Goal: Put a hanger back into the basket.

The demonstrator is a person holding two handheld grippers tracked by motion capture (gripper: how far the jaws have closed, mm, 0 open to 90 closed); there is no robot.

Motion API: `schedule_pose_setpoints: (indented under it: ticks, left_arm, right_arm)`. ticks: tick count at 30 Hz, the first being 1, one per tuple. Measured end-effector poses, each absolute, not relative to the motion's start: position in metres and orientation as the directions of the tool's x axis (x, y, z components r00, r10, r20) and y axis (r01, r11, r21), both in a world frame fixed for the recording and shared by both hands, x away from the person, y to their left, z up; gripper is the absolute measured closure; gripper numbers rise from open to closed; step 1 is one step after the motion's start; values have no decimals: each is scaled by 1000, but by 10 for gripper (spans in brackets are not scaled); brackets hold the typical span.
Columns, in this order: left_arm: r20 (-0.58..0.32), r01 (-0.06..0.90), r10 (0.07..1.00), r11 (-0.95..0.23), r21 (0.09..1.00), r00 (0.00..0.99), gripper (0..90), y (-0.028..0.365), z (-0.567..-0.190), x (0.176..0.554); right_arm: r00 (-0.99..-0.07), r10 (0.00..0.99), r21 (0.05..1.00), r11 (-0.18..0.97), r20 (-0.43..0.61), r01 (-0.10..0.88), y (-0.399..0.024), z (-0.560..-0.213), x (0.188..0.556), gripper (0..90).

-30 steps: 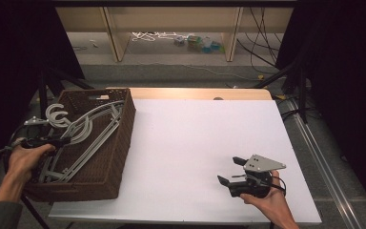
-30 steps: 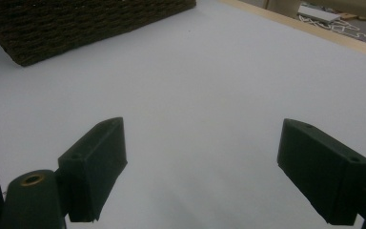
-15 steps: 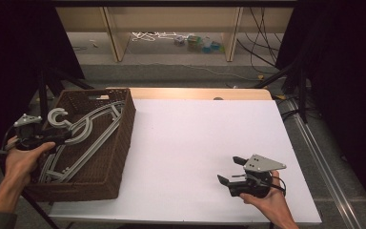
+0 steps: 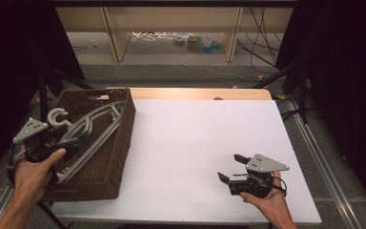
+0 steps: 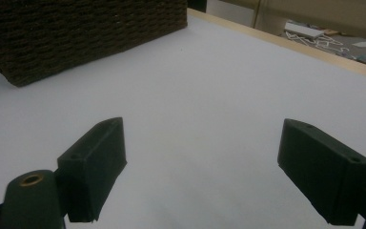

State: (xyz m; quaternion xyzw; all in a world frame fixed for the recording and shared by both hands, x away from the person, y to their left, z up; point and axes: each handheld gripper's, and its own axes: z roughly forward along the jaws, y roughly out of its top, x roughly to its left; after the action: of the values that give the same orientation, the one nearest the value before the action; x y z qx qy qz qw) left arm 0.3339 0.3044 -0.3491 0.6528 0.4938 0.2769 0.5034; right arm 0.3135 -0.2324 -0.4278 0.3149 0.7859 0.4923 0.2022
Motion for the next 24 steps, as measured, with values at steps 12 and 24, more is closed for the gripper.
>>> schedule_pose_setpoints:
  ticks: [12, 24]
  left_arm:
    - [-157, 330, 862, -12, 944, 481, 175, 254, -348, 321]
    - [-140, 311, 830, -42, 950, 540, 175, 219, -354, 319]
  right_arm:
    - [-720, 694, 912, 292, 6, 289, -228, -429, 310, 171]
    - [-723, 691, 911, 292, 9, 290, -228, -432, 312, 170]
